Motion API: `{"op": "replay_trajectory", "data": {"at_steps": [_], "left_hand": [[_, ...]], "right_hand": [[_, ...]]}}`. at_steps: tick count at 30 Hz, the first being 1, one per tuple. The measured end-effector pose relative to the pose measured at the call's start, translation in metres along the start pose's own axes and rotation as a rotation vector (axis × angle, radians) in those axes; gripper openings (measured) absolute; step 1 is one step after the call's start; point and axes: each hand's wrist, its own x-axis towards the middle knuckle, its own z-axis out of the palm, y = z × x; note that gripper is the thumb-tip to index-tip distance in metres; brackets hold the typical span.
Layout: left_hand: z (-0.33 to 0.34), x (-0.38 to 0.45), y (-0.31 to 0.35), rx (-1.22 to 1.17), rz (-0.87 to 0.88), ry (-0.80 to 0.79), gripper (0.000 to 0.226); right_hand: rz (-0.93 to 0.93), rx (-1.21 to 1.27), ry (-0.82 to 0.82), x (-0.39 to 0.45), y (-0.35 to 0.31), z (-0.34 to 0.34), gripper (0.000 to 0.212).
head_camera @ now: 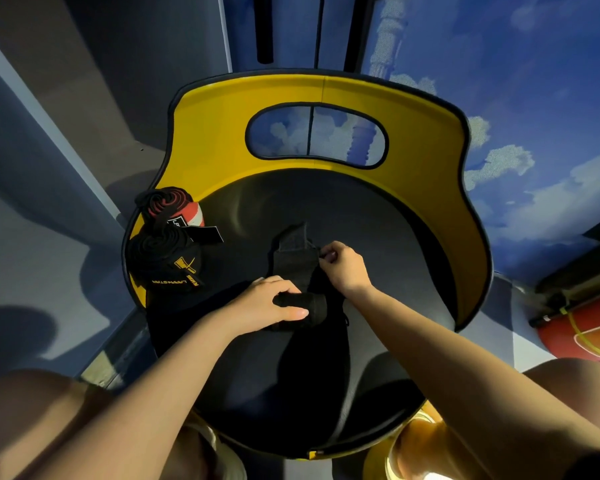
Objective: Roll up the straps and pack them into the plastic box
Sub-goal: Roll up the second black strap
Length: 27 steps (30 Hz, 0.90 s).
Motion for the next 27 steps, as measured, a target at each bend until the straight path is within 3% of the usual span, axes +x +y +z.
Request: {"op": "replay_trajectory", "data": {"at_steps": [5,10,12,18,23,27], "left_hand": [[-0.001,0.001,0.004,0.068,-0.055,0.047,0.045],[0.001,0.002,0.008,0.086,-0.073,0.059,0.054],[0.002,0.000,0.009,0.107,-0.067,0.066,0.051],[0.006,-0.004,0.009,0.156,-0.128,0.052,0.052],[0.009,-0.005,0.010,0.109,0.031,0.325,0.042],[0.008,-0.005,0.008,0.102,0.072,0.293,0.050]], "right_hand": [[-0.330,-0.191,0.040,-0.026,0.005,-0.016,0.024],[-0.698,-0.410,-0.235,-0.062,0.013,-0.026,0.059],[-0.698,-0.439,-0.273,-0.067,0.018,-0.025,0.065],[-0.575,-0.300,-0.305,-0.062,0.010,-0.022,0.055],[-0.433,-0.305,-0.397,-0.046,-0.002,-0.028,0.054],[-0.335,-0.285,-0.451,-0.034,-0.005,-0.030,0.043]]}}
